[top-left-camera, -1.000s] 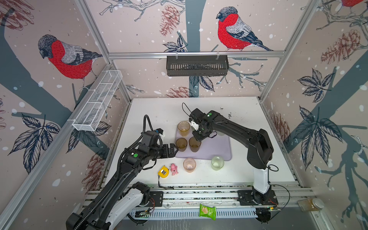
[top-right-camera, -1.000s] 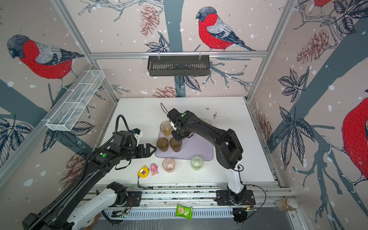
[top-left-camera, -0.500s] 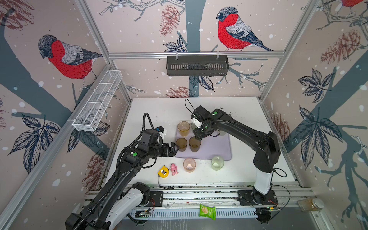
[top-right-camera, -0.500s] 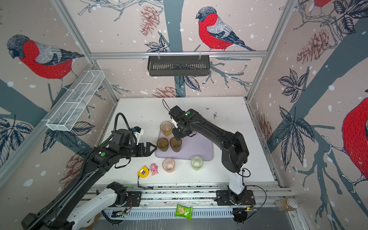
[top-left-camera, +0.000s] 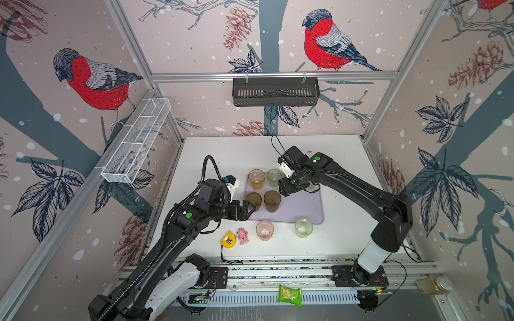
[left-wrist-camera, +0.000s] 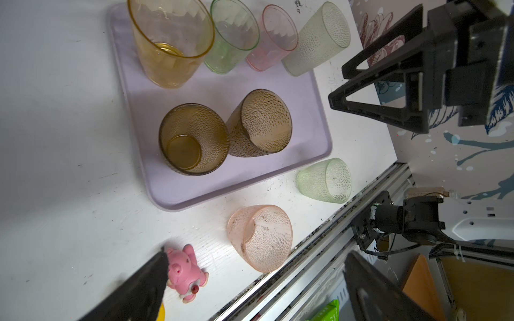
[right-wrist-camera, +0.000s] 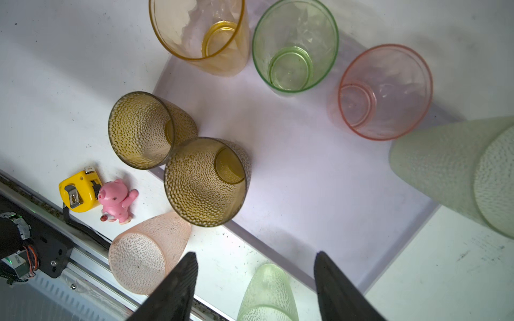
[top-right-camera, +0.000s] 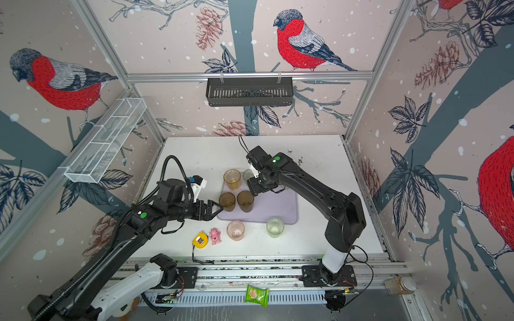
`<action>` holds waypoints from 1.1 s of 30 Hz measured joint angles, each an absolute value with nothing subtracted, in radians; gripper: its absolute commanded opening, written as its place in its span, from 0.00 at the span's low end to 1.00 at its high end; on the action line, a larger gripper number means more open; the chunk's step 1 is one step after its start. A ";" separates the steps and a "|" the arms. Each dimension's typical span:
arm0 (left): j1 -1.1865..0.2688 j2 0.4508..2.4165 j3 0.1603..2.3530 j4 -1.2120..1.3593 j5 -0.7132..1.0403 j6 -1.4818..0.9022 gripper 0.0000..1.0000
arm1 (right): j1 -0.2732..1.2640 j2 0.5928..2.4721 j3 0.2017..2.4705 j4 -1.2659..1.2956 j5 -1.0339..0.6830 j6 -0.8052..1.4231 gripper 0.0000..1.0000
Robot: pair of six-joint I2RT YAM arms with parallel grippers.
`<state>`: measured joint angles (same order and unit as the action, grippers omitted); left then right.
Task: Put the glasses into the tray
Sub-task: 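Raise the right gripper and move it over the pale green glass beside the tray, then lower the right gripper onto the pale green glass while the left gripper advances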
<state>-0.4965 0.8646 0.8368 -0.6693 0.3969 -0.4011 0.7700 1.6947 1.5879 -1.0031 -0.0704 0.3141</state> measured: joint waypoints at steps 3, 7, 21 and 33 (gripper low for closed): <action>-0.535 0.877 0.846 -0.659 0.396 -0.393 0.98 | 0.758 1.652 1.541 -1.010 -0.070 0.319 0.68; -0.568 0.890 0.849 -0.653 0.391 -0.388 0.98 | 0.738 1.588 1.468 -1.016 -0.077 0.337 0.68; -0.737 0.974 0.900 -0.624 0.336 -0.366 0.98 | 0.704 1.394 1.234 -1.011 -0.105 0.394 0.67; -0.872 1.067 0.942 -0.610 0.263 -0.333 0.98 | 0.704 1.315 1.073 -0.986 -0.116 0.471 0.65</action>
<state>-0.8722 1.0672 0.9421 -0.6098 0.2630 -0.3332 0.7036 1.3151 1.0725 -0.9863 -0.1162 0.4713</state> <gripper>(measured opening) 0.981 0.653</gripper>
